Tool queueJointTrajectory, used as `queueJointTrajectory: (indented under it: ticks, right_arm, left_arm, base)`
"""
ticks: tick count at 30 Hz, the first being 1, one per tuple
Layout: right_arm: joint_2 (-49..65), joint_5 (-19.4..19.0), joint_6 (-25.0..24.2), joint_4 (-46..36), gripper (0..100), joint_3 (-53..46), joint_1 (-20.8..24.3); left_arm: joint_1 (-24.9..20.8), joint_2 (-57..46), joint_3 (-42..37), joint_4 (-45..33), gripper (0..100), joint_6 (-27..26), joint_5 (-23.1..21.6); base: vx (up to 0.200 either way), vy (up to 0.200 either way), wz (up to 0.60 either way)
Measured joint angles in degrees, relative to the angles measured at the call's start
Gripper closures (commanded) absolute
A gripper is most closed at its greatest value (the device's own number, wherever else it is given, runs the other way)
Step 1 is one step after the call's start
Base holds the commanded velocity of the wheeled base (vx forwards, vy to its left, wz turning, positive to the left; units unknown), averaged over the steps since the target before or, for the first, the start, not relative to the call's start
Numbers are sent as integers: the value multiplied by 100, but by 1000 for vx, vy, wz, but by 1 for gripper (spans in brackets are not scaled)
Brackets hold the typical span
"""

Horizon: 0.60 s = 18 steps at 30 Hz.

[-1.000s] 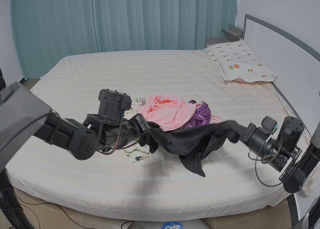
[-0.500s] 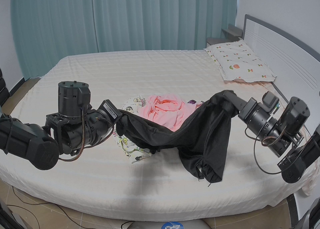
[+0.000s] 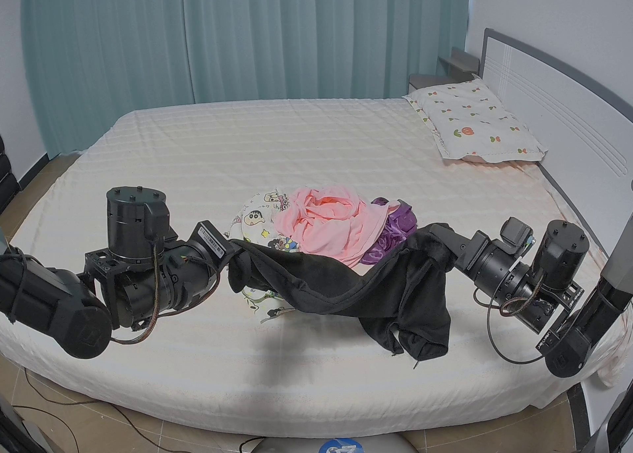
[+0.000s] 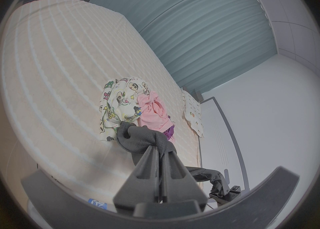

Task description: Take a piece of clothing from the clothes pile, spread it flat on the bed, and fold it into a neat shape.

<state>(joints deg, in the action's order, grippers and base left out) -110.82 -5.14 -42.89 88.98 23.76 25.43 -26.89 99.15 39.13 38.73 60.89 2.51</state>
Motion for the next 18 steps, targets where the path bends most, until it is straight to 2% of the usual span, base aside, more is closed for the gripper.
queueJointTrajectory:
  ticks: [16,18]
  right_arm:
    - [60,9,22,0,100,-1,11]
    - [68,15,22,0,100,-1,11]
  left_arm:
    - [-34,11,-24,-26,100,197,-22]
    - [-34,11,-27,-26,100,200,-24]
  base:
    - [0,0,0]
    - [-200,0,0]
